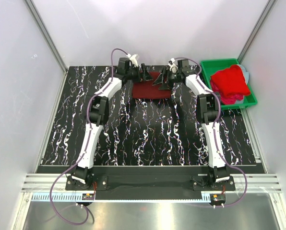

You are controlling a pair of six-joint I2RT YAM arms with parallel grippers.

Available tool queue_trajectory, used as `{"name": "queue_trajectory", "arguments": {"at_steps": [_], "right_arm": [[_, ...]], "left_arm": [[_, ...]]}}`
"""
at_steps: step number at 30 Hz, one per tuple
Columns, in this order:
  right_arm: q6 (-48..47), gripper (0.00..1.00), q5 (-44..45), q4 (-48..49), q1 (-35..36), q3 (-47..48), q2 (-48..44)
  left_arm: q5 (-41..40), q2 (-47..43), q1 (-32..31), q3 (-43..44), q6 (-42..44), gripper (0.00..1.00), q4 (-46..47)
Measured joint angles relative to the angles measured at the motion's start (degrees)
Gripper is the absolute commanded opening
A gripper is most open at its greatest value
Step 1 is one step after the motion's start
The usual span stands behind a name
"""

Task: Fold and stack the t-shirts
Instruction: Fold the tshirt

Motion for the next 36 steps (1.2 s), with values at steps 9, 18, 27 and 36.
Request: {"name": "queue_trajectory", "arguments": {"at_steps": [9, 18, 27, 36], "right_arm": [[-1.9, 0.75, 0.0, -0.2, 0.0, -3.8, -1.0], [-3.5, 0.75, 0.7, -2.2, 0.1, -4.4, -2.3], [-3.5, 0.75, 1.2, -2.8, 0.1, -2.6, -2.3], [-3.5, 0.75, 1.3, -3.3, 0.1, -3.5, -2.6]], "left_arm": [[-16.2, 5.0, -0.2, 8.1, 3.2, 0.86, 8.2], [-18.8, 0.3, 2.4, 1.7, 6.5, 0.79, 8.6], [-10.8, -6.8, 10.0, -6.3, 3.4, 0.82, -4.0], [-2.4, -6.8, 10.1, -7.5, 0.4, 0.82, -4.9]]}}
